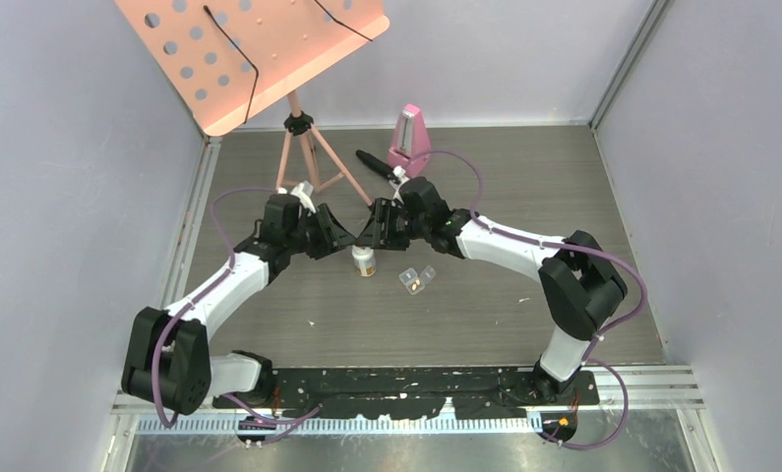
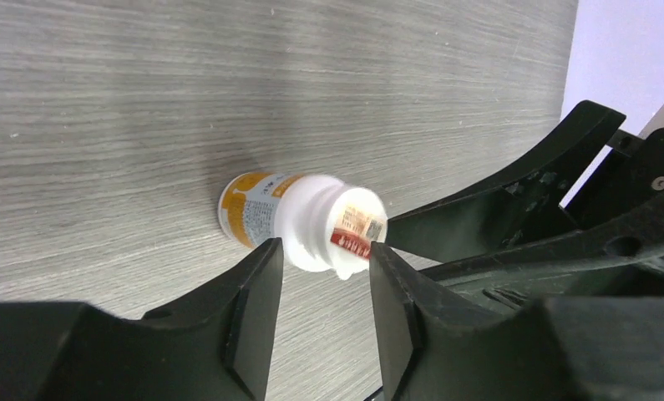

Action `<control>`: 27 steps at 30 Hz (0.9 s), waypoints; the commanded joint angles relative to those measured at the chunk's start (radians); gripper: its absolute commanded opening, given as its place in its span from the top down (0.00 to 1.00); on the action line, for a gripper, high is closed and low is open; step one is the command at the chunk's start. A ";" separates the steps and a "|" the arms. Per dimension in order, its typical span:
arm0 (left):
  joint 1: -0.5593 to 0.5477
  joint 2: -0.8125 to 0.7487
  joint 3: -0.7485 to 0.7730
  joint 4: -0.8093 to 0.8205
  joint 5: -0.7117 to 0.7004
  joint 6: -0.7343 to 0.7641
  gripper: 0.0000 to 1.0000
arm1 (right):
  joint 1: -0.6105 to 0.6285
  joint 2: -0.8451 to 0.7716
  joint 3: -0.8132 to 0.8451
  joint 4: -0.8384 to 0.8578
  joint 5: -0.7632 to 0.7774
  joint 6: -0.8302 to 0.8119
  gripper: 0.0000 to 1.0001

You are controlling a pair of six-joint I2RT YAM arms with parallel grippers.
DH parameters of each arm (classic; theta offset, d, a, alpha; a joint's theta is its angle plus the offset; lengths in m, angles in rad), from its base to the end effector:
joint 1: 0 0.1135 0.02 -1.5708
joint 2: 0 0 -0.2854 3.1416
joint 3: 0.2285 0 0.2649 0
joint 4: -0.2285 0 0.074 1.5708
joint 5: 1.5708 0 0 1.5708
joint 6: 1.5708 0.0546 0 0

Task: Sort the pills into containers

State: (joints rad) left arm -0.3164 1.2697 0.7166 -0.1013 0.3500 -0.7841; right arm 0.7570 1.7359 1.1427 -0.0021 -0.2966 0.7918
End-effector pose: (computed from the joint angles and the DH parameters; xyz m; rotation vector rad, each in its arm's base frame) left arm 0.2658 -0.1067 0.2253 -0.3461 2.3400 -0.9629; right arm 0.2935 0.2993 0.2298 -0.1479 2.3940 1.1424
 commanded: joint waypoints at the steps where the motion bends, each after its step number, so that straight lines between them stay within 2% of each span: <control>1: 0.014 -0.050 0.074 -0.047 0.012 0.047 0.54 | -0.014 -0.080 0.101 -0.112 0.022 -0.057 0.41; 5: 0.020 -0.067 0.089 -0.077 0.006 0.077 0.53 | -0.041 -0.115 0.103 -0.153 0.043 -0.080 0.35; 10: 0.020 -0.131 0.056 -0.153 -0.036 0.127 0.50 | -0.076 -0.200 0.067 -0.278 0.122 -0.137 0.34; 16: 0.020 -0.321 -0.069 -0.202 -0.106 0.135 0.41 | -0.166 -0.334 -0.086 -0.443 0.250 -0.190 0.40; 19: 0.020 -0.412 -0.141 -0.210 -0.114 0.099 0.36 | -0.214 -0.400 -0.175 -0.457 0.275 -0.196 0.40; 21: 0.020 -0.463 -0.190 -0.205 -0.113 0.069 0.34 | -0.235 -0.428 -0.227 -0.451 0.273 -0.204 0.38; 24: 0.020 -0.524 -0.259 -0.187 -0.107 0.019 0.31 | -0.241 -0.447 -0.295 -0.378 0.223 -0.265 0.27; 27: 0.020 -0.552 -0.301 -0.159 -0.093 -0.023 0.30 | -0.242 -0.423 -0.315 -0.324 0.169 -0.312 0.22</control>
State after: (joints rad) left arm -0.3004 0.7544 0.4561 -0.2974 0.2535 -0.7372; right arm 0.5114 1.3243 0.8440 -0.4194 -0.0700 0.5701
